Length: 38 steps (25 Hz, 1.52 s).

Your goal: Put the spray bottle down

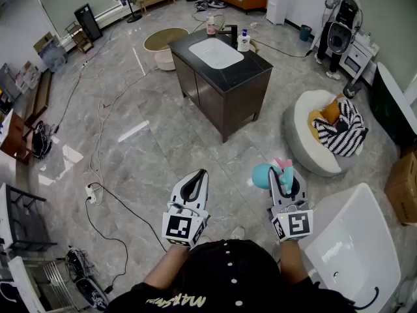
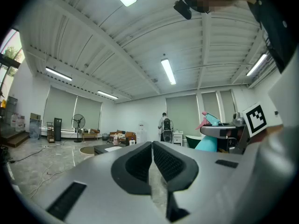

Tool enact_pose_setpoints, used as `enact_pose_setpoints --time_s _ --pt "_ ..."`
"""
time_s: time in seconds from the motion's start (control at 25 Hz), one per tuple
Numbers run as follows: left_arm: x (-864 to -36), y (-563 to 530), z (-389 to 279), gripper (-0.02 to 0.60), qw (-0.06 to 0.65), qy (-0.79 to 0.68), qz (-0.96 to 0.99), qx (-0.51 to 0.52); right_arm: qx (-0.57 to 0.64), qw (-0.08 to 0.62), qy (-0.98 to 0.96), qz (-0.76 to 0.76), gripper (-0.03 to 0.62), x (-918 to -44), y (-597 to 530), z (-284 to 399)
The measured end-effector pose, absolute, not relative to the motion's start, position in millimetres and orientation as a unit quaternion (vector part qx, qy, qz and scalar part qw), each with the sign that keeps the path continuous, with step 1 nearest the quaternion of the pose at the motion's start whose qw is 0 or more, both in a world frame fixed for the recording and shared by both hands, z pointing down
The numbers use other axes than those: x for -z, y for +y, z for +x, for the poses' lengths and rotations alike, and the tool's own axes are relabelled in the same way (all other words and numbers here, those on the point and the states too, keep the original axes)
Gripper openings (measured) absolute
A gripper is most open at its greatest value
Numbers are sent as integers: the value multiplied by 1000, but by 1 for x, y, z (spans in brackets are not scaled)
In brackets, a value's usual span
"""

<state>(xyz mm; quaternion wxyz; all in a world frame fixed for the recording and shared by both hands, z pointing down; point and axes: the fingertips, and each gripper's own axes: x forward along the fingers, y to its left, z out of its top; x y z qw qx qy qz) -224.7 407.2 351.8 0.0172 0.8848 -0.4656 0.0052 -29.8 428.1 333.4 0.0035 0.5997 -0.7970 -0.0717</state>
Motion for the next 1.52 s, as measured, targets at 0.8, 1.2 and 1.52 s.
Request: enact_pose_setpoints --time_s 0.8,1.2,1.52 --pt "-365 397 -175 21 19 -499 866 -22 66 -10 -811 582 114 -347 406 24" --pt "-375 372 -162 22 22 -494 869 -26 67 -12 -815 576 115 -352 374 30" --pt "-383 305 -156 22 29 -484 874 -23 67 5 -812 579 114 -357 315 31"
